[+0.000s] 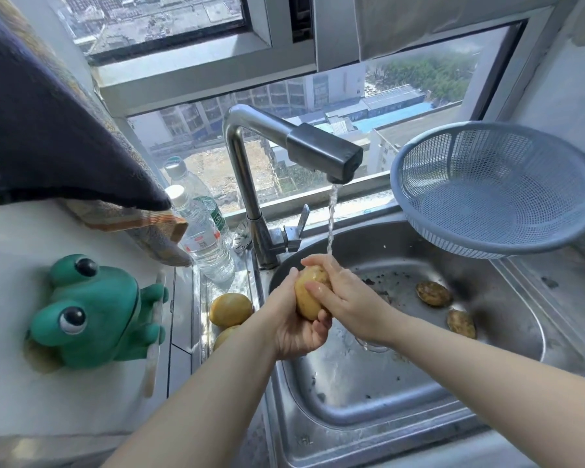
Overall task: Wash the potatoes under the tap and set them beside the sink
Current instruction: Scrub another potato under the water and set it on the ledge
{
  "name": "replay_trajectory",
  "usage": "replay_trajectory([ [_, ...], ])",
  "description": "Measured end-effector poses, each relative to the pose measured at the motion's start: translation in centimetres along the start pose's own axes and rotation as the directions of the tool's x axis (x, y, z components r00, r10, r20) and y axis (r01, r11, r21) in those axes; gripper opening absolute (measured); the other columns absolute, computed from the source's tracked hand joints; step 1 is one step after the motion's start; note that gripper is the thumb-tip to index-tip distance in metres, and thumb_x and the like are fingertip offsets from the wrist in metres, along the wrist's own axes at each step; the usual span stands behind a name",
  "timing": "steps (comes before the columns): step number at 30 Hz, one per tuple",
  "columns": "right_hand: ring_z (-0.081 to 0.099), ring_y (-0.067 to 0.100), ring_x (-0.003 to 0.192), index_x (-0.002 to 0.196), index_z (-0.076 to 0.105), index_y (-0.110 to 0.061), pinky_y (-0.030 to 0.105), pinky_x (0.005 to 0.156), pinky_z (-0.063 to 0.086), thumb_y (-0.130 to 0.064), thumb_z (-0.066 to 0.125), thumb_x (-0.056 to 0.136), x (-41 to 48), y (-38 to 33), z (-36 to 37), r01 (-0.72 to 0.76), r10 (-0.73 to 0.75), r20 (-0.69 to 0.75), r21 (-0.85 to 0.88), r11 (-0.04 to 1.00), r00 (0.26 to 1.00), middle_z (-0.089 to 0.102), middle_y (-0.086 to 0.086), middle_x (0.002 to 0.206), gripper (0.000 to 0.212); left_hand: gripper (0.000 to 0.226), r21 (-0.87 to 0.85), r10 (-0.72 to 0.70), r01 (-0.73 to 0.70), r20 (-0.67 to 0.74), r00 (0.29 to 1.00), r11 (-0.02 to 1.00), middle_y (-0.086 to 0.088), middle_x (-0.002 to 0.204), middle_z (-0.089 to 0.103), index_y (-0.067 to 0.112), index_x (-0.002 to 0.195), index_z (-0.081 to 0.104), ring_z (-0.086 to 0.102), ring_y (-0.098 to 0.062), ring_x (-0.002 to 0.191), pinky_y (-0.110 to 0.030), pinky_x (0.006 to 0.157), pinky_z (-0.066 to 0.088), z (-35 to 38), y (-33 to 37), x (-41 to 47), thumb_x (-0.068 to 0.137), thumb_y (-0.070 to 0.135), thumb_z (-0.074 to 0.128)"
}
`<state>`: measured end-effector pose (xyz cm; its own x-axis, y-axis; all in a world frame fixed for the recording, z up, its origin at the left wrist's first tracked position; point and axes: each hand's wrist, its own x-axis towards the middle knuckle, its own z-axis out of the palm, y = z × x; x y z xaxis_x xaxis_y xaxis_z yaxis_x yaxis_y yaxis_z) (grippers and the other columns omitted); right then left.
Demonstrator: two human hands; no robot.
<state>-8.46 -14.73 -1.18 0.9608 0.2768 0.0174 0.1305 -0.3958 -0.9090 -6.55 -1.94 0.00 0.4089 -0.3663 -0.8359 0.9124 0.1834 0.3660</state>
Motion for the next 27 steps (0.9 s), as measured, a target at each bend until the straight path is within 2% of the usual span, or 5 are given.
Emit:
replay_trajectory([
  [6,0.06,0.017,0.094,0.105,0.061,-0.013,0.029,0.083,0.051,-0.028,0.03,0.103,1.2,0.1,0.6,-0.212,0.303,-0.183,0.398,0.893,0.935,0.063,0.003,0.095,0.035,0.06,0.02,0.183,-0.183,-0.012,0.983,0.983,-0.006,0.06,0.057,0.005,0.096,0.06,0.052,-0.009,0.04,-0.018,0.037,0.048,0.8,-0.8,-0.1,0.084,0.063,0.053],
  [12,0.058,0.029,0.107,0.124,0.055,-0.011,0.043,0.096,0.05,-0.022,0.036,0.102,1.1,0.2,0.0,-0.337,0.375,0.125,0.744,0.577,0.918,0.058,0.02,0.122,0.031,0.054,0.072,0.2,-0.196,-0.052,0.978,0.978,-0.004,0.061,0.053,0.007,0.102,0.056,0.042,-0.007,0.04,-0.016,0.034,0.04,-0.3,-0.8,-0.1,0.09,0.059,0.048],
  [17,0.061,0.02,0.102,0.129,0.052,-0.015,0.032,0.091,0.054,-0.019,0.049,0.097,0.7,0.5,0.2,-0.303,0.332,0.09,0.674,0.674,0.939,0.06,0.012,0.118,0.032,0.048,0.106,0.225,-0.22,-0.038,0.974,0.97,-0.004,0.063,0.05,0.014,0.106,0.059,0.039,-0.007,0.037,-0.015,0.035,0.034,-0.2,-0.6,-0.1,0.092,0.058,0.047],
  [24,0.064,0.026,0.093,0.119,0.059,-0.011,0.039,0.087,0.053,-0.021,0.036,0.101,0.7,1.0,-0.7,-0.328,0.338,0.147,0.746,0.58,0.93,0.066,0.014,0.108,0.031,0.056,0.092,0.138,-0.135,-0.022,0.99,0.987,-0.004,0.065,0.049,0.007,0.103,0.052,0.038,-0.007,0.033,-0.015,0.032,0.033,-0.6,-0.4,-0.2,0.087,0.061,0.051],
  [27,0.064,0.016,0.093,0.114,0.065,-0.019,0.029,0.084,0.052,-0.027,0.039,0.101,0.3,1.2,-1.3,-0.371,0.351,0.159,0.612,0.698,0.923,0.07,0.005,0.105,0.03,0.057,0.126,0.127,-0.126,-0.006,0.992,0.984,-0.007,0.07,0.057,0.006,0.099,0.055,0.039,-0.006,0.034,-0.014,0.033,0.033,-1.0,-0.6,-0.3,0.087,0.062,0.049],
])
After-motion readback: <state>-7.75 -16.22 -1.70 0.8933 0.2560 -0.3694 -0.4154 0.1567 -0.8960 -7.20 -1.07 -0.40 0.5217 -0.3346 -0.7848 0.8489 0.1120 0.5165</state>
